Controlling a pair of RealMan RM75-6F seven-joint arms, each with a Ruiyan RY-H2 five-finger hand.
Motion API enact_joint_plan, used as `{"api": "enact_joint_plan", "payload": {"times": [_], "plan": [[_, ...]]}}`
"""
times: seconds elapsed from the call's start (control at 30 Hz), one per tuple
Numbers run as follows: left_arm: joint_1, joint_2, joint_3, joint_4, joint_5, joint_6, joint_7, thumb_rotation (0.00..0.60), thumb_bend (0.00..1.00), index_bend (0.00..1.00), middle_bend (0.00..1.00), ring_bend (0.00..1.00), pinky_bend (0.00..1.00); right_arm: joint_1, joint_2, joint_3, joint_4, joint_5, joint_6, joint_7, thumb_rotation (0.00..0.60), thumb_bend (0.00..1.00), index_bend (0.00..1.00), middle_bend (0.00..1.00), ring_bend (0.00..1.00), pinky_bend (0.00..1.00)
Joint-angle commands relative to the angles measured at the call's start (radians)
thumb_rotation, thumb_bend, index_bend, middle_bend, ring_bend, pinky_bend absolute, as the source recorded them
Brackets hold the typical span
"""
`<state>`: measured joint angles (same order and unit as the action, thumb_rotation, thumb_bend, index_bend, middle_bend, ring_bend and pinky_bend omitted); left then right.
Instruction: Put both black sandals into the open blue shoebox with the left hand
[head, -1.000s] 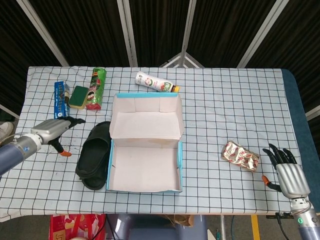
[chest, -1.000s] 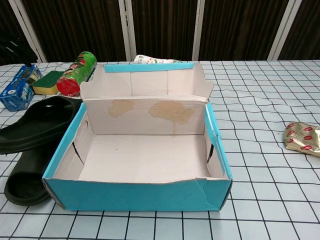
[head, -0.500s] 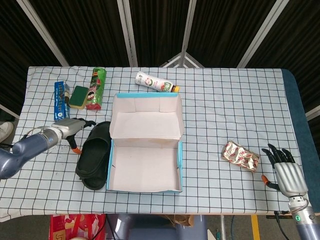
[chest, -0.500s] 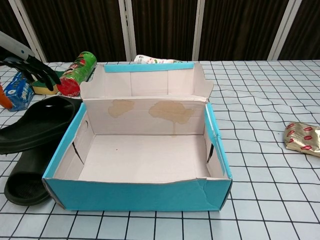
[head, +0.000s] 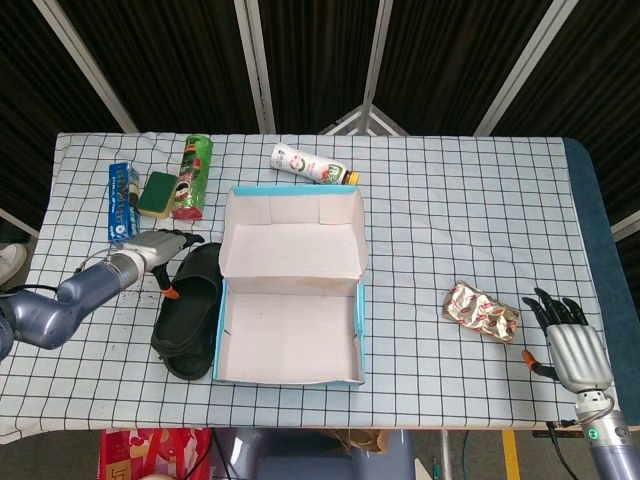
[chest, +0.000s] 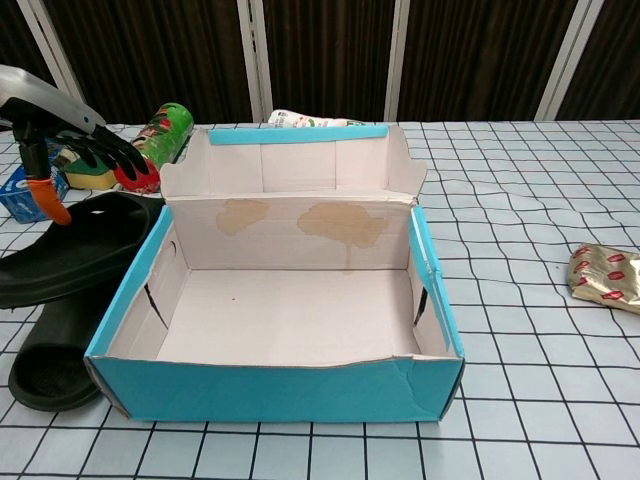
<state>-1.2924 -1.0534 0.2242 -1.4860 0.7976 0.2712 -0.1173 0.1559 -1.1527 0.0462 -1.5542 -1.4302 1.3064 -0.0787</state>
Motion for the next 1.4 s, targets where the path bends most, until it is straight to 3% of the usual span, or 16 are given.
{"api": "enact_joint_plan", "payload": {"times": [0.03,0.33,0.7,1.13,1.4], "plan": [[-0.023,-0.032,0.025,0.019,-0.037,0.021,0.024,0.6,0.23,0.07,0.06,0.0,0.03,0.001,-0.001,0.0,0.001,0.002,-0.002,-0.001,0.6,0.29,0.16,0.08,0.16,0.1],[-0.082,-0.096,0.062,0.035,-0.127,0.053,0.076,0.6,0.23,0.07,0.08,0.0,0.03,0.003,0.0,0.0,0.001,0.008,-0.005,-0.002,0.6,0.29,0.16,0.08,0.16,0.1],[-0.155,-0.158,0.127,0.037,-0.224,0.091,0.15,0.6,0.23,0.13,0.21,0.0,0.03,-0.003,0.009,-0.001,-0.006,0.001,0.011,0.003,0.6,0.29,0.16,0.08,0.16,0.1],[-0.256,-0.229,0.274,0.019,-0.419,0.177,0.287,0.6,0.23,0.14,0.23,0.0,0.03,-0.008,0.016,-0.003,-0.014,-0.004,0.02,0.01,0.6,0.29,0.16,0.08,0.16,0.1],[-0.283,-0.272,0.31,0.019,-0.501,0.211,0.344,0.6,0.23,0.26,0.34,0.0,0.03,-0.005,0.017,-0.003,-0.018,0.002,0.011,0.002,0.6,0.29,0.16,0.08,0.16,0.1]]}}
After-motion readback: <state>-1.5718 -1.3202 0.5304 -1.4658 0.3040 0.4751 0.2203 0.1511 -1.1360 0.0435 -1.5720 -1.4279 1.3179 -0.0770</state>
